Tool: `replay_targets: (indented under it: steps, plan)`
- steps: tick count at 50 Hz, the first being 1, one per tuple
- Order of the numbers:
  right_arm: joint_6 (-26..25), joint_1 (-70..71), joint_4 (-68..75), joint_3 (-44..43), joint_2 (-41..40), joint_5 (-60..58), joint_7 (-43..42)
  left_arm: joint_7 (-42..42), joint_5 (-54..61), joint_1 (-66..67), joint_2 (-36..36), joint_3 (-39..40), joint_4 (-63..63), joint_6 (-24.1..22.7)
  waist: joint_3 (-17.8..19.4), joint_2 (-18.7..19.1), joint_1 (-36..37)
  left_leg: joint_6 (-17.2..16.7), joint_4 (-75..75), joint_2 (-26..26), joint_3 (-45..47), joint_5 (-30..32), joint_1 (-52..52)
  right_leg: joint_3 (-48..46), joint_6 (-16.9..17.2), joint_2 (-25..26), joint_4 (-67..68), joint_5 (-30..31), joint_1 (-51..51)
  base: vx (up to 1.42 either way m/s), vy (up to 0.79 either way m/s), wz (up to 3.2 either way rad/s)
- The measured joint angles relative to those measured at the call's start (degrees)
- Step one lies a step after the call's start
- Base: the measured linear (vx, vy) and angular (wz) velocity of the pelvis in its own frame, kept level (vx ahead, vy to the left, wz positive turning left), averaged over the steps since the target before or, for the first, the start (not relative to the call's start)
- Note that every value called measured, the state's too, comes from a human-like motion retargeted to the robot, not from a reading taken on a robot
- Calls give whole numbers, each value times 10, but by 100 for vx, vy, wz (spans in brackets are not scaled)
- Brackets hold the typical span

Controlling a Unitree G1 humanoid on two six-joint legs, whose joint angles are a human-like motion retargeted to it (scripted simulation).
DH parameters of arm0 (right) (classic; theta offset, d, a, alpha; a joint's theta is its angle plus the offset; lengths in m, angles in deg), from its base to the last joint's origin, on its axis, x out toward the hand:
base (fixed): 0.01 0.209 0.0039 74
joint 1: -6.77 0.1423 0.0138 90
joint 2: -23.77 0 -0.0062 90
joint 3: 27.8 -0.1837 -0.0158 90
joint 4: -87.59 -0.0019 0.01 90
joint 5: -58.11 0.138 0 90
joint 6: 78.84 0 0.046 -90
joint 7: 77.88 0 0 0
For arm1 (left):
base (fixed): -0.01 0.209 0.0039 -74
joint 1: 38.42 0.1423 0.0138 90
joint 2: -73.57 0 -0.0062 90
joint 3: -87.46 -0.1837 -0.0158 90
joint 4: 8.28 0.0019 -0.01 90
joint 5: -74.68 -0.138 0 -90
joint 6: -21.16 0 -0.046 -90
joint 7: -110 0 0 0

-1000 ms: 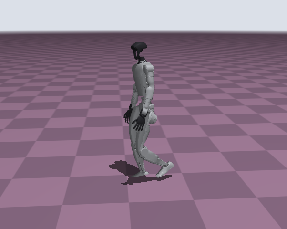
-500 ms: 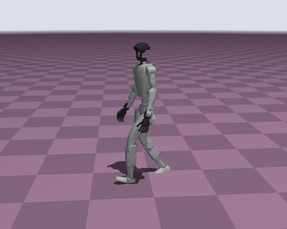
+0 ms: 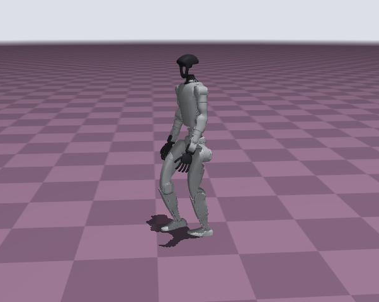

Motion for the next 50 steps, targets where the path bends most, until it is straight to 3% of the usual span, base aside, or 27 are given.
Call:
replay_targets:
  steps: [5, 9, 15, 23, 30, 36, 50]
  plan:
    - [-7, -2, 26, -4, -2, 14, -2, -4, -8, -7, 0, -16, -28, -10, -3, 13, -4, -3, -9, 11, -30, -31, 39, 35, 35, 23, -174, 43, -26, 45, -13, 33]
    - [-10, -3, 46, -9, -4, 22, 2, -10, -19, -3, -1, -21, -35, -10, -9, 17, 0, -5, 2, 20, -44, -65, 63, 51, 41, 36, -218, 62, -28, 41, -17, 20]
    - [-12, -14, 63, -16, -10, 28, 2, -18, -37, 26, -9, -18, -13, 1, -21, 24, 1, -26, 64, 43, -34, -97, 85, 38, 14, 55, -145, 47, -21, 39, -18, 17]
    - [-12, 2, 65, -3, -11, 18, 14, -35, -33, 39, -12, -1, 47, 16, -16, 51, -3, -96, 250, 125, 33, -21, 35, 2, -28, 105, -174, 15, 54, 34, -17, 11]
    - [-13, 20, 49, 10, -1, 11, 18, -31, -27, 36, 1, 4, 39, 18, -17, 40, 14, -79, 349, 195, 146, -46, -69, -22, -41, 109, -234, -3, 117, 26, -16, 11]
    - [-16, 36, 45, 11, 11, 6, 26, -24, -23, 32, 7, 17, 19, 17, -21, 23, 31, -77, 241, 192, 200, -77, -104, -35, -38, 104, -272, -13, 159, 22, -10, 3]
    - [-17, 48, 50, -2, 9, 12, 52, -29, -28, 42, 5, 53, 41, 34, -40, -16, 16, -73, -16, 136, 206, -15, -12, -55, -35, 75, -266, -59, 193, 17, 0, 17]
